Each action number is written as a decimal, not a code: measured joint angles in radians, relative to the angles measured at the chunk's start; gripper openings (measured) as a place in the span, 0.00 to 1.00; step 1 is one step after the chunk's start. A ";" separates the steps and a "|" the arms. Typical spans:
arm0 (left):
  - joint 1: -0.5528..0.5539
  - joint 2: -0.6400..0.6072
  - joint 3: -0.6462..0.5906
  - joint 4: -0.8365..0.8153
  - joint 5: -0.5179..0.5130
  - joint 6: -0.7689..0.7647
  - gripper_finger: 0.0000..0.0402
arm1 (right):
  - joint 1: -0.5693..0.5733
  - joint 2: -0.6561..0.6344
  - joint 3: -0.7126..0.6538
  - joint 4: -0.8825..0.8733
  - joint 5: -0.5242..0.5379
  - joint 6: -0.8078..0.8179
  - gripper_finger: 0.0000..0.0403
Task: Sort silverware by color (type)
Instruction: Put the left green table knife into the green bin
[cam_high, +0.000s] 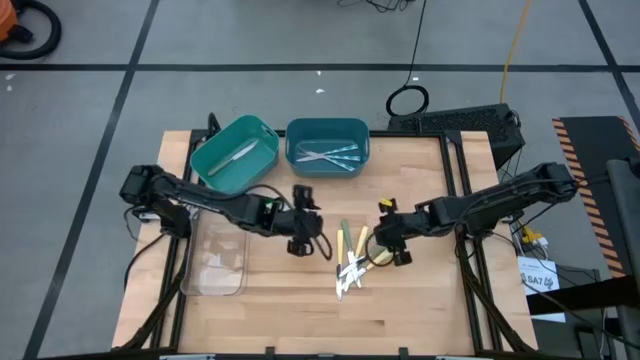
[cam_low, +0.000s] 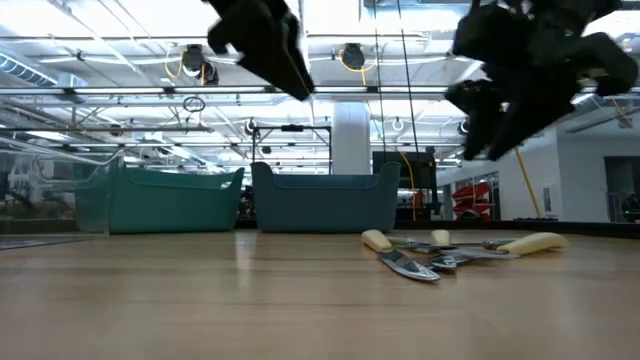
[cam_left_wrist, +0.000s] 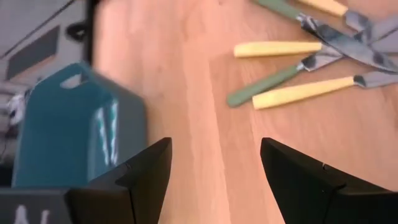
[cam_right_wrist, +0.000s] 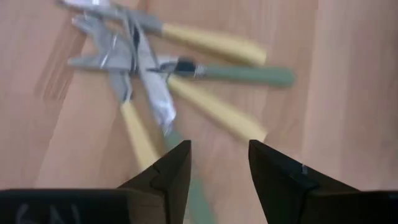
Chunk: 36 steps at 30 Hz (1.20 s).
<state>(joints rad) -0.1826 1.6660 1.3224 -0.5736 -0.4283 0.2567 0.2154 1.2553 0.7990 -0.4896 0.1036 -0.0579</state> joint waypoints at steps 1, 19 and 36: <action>0.013 0.015 -0.001 0.012 0.022 0.040 0.63 | 0.006 -0.002 0.000 -0.025 0.000 0.036 0.38; 0.141 0.386 0.171 0.217 0.233 0.473 0.49 | 0.115 -0.058 0.000 -0.202 0.184 0.230 0.38; 0.136 0.678 0.576 -0.177 0.351 0.486 0.35 | 0.196 -0.071 0.000 -0.237 0.183 0.307 0.38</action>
<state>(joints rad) -0.0463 2.3441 1.8981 -0.7503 -0.0776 0.7423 0.4112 1.1843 0.7990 -0.7262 0.2871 0.2495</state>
